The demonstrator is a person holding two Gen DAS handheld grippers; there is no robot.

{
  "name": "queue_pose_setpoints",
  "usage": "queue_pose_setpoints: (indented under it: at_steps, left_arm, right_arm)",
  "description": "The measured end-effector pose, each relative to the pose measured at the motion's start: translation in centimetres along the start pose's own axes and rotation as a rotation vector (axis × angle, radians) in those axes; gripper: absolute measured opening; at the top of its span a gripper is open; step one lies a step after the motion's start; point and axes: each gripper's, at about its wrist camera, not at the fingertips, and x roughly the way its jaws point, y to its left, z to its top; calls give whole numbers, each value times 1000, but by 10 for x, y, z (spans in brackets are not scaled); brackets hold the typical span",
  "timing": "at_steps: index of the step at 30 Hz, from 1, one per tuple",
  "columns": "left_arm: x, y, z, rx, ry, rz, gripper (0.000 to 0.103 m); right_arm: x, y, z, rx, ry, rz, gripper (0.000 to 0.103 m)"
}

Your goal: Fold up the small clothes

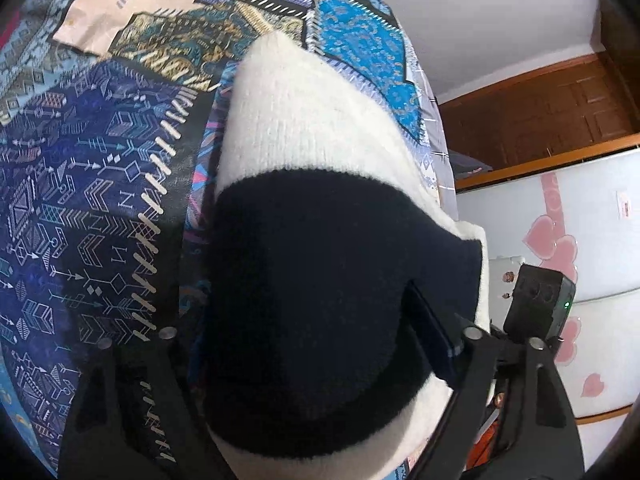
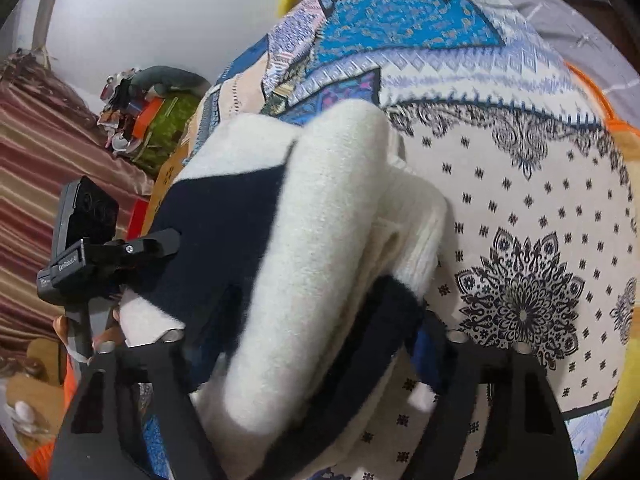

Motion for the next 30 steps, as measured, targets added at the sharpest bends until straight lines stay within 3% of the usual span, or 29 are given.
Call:
queue_pose_setpoints:
  at_steps: [3,8,15,22,30]
  left_arm:
    - [-7,-8,-3,45,-26,7,68]
    - [-27,-19,-9,87,-62,2,59]
    - [-78,-35,-18,150,-164,18,58]
    - [-130,-21,-36,157,-247,44,58]
    - [-148,25,-52,96,-235,91,58]
  right_arm:
    - [-5,6,2,-23,-15,-11,47]
    - [-15,17,6,-35,-44,-11,39]
    - [-30,60,13,-107,-88,5,37]
    - [-24,105,15,-184,-93,27,37]
    - [23,129,6,-221,-10,37,37]
